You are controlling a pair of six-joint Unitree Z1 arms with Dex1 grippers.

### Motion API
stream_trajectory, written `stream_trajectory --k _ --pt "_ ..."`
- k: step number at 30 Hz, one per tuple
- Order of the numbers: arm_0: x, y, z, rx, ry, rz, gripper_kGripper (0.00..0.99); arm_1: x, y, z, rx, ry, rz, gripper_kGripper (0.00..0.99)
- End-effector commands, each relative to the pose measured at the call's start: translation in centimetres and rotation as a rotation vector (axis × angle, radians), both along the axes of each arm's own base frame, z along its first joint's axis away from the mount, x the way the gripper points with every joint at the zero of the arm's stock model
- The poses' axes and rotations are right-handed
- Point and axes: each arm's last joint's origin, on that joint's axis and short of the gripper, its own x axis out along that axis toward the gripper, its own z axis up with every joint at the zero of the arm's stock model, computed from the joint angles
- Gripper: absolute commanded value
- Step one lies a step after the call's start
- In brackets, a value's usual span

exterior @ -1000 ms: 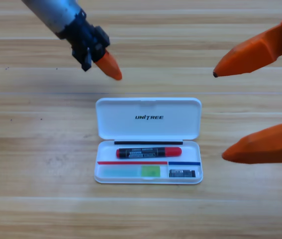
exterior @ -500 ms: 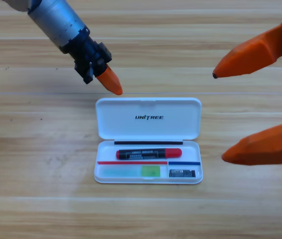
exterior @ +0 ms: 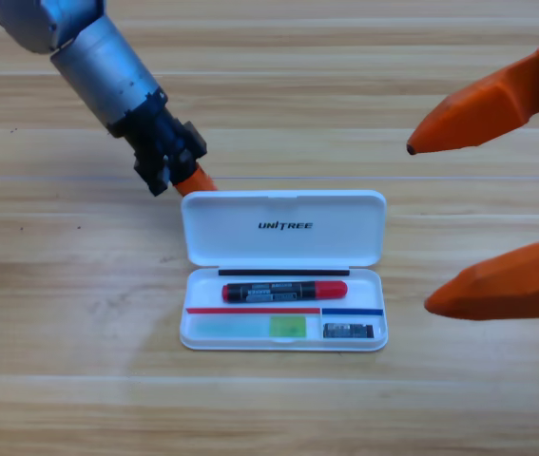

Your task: Clean up eraser and pencils

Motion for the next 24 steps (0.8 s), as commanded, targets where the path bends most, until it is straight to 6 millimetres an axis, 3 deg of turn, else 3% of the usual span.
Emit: stream_trajectory --k 1,14,24 --pt "-2.0 -1.6 0.2 0.036 0.025 -0.042 0.000 0.2 0.8 -1.5 -0.028 0.044 0.015 0.990" --pt "-5.3 -4.2 1.3 0.081 0.021 -0.091 0.000 0.5 1.2 -1.7 -0.035 0.049 0.014 0.990" --pt "-5.9 -5.8 0.9 0.165 -0.045 -0.091 0.000 0.6 1.5 -1.8 -0.040 0.055 0.014 0.990"
